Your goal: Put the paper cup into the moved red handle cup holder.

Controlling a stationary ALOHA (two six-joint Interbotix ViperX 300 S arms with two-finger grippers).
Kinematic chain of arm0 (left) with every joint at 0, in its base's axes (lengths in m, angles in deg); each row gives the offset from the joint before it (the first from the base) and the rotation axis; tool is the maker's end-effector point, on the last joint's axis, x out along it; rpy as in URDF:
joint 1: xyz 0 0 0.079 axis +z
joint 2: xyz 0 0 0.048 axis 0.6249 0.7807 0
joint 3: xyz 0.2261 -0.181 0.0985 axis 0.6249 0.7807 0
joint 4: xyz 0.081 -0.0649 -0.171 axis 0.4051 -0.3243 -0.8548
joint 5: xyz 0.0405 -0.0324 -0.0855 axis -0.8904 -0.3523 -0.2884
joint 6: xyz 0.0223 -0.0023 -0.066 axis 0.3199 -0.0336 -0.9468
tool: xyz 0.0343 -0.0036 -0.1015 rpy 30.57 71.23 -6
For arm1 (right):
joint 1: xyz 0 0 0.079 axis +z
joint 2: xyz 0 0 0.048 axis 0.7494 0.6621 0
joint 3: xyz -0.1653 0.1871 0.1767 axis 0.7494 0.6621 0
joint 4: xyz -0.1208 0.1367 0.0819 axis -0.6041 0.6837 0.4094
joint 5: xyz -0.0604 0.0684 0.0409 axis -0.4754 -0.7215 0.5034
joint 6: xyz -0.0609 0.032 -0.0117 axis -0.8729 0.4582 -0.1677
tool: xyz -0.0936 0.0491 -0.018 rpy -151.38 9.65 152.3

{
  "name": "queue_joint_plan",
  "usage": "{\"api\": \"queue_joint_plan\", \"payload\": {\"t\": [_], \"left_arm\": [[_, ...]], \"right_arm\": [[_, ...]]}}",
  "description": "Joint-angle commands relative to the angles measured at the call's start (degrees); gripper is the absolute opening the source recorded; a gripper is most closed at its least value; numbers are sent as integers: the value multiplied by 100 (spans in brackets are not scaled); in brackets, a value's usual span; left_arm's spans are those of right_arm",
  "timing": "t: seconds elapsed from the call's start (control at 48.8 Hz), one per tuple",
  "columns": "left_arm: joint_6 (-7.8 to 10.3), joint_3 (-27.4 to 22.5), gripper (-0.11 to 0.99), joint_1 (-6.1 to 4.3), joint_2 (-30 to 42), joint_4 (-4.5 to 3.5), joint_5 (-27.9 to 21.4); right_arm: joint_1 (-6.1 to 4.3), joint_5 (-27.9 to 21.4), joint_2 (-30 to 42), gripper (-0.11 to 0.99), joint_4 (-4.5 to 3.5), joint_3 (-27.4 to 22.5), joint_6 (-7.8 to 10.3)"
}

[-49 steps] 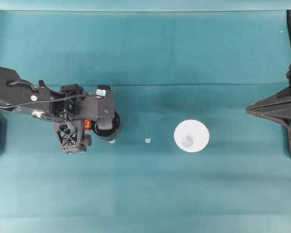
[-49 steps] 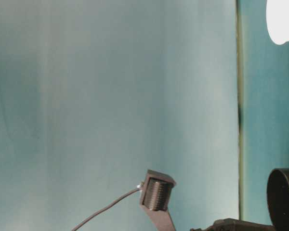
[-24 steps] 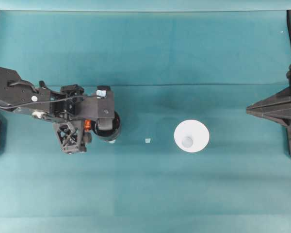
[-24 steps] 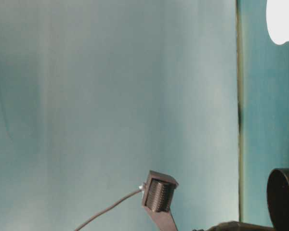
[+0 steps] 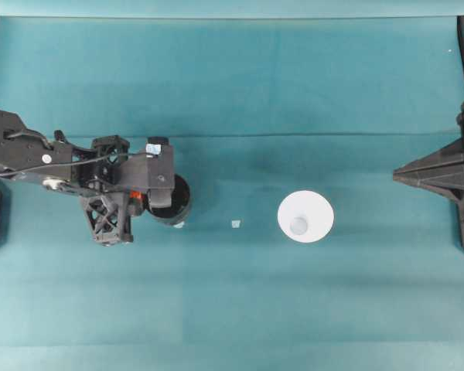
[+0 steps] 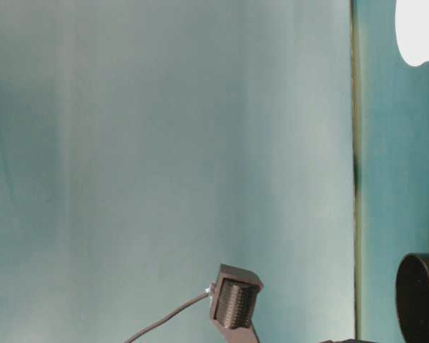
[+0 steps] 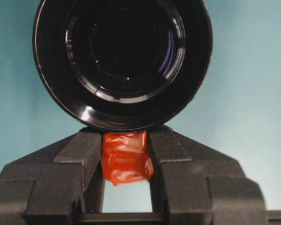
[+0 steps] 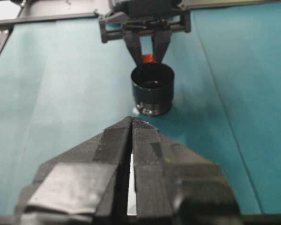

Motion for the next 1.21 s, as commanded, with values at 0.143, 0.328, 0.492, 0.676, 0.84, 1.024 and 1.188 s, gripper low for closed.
{"api": "queue_joint_plan", "payload": {"t": [0.143, 0.328, 0.492, 0.676, 0.84, 1.024, 1.188], "left_arm": [[0, -492, 26, 18, -466, 18, -404], [9, -896, 26, 18, -589, 18, -756], [-9, -1327, 26, -9, -396, 18, -809], [0, -1819, 26, -26, 9, 18, -809], [0, -2101, 26, -132, 413, 18, -800], [0, -2127, 26, -334, 844, 26, -703], [-9, -2109, 26, -360, 1213, 18, -606]], "right_arm": [[-9, 26, 26, -9, 9, -62, 105], [0, 26, 26, -9, 9, -9, 211], [-9, 53, 26, -9, 9, -9, 220], [-9, 62, 18, -9, 9, -9, 220], [-9, 53, -9, -9, 9, -18, 229], [-9, 9, -70, -9, 9, -18, 325], [-18, -9, -70, -9, 9, -18, 396]]}}
